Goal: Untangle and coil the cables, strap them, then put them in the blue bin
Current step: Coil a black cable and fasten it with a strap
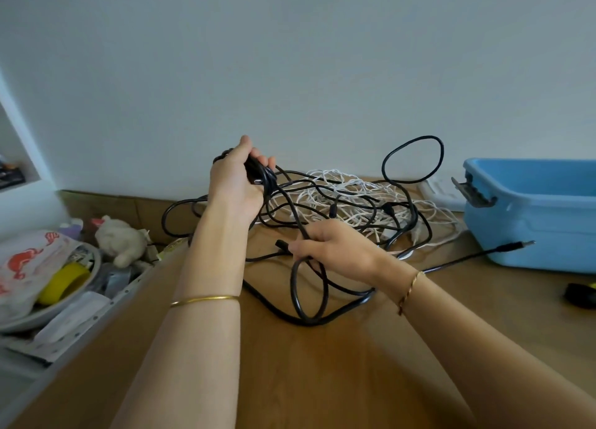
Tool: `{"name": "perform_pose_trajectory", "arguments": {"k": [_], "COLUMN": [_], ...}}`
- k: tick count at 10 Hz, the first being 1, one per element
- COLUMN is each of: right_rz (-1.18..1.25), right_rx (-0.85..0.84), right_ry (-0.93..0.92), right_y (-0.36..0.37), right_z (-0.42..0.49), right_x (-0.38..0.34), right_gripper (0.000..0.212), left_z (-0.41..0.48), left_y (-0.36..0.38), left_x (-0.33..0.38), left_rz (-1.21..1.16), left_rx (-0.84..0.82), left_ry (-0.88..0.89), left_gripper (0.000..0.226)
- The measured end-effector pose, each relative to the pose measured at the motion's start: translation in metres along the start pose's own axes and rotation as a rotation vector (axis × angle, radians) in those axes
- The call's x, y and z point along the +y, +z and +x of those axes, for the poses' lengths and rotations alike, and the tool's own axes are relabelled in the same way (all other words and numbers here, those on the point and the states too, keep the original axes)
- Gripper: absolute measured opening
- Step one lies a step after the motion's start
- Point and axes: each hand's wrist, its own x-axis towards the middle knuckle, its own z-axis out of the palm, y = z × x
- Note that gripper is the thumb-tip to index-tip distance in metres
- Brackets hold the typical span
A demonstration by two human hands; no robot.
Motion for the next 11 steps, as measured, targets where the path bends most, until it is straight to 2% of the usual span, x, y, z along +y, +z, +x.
{"name": "perform_pose_trajectory", "arguments": {"k": [1, 3, 4, 5, 6, 7, 9, 10, 11], "right_rz": [-0.034, -0.176, -0.204, -0.254, -0.365, -0.425, -0.619, -0.599, -0.509], "right_rx": [-0.034, -0.150, -0.161, -0.087, -0.099, -0.144, -0.289, -0.320, -0.309], "right_ry": [-0.012, 0.017, 0.112, 0.231, 0.240, 0.243, 0.162, 0.160, 0.151], "right_y": [-0.011, -0.022, -0.019, -0.016, -0.015, -0.016, -0.021, -0.023, -0.027], "right_z": [-0.006, -0.014, -0.011, -0.009, -0.005, -0.004, -0.010, -0.013, -0.018], "right_x": [-0.008, -0.022, -0.020, -0.016, -0.004, -0.004, -0.016, -0.022, -0.029], "right_gripper": [0.035, 0.036, 0.036, 0.033, 0.036, 0.037, 0.037, 0.032, 0.028], "left_z": [0.000, -0.008, -0.014, -0.016, -0.016, -0.013, -0.006, -0.007, -0.009], "left_y": [0.001, 0.007, 0.012, 0.014, 0.010, 0.006, -0.002, 0.002, 0.006], "left_x": [-0.007, -0.026, -0.024, -0.013, -0.004, -0.001, -0.006, -0.014, -0.027], "left_rz": [0.050, 0.358, 0.410, 0.284, 0.095, -0.067, -0.254, -0.191, 0.044], "left_rx": [0.033, -0.069, -0.081, -0.010, -0.019, -0.049, -0.137, -0.136, -0.101], "left_ry": [0.078, 0.255, 0.270, 0.193, 0.037, -0.066, -0.104, -0.080, -0.004], "left_gripper": [0.025, 0.014, 0.023, 0.020, 0.013, 0.014, 0.017, 0.023, 0.023]}}
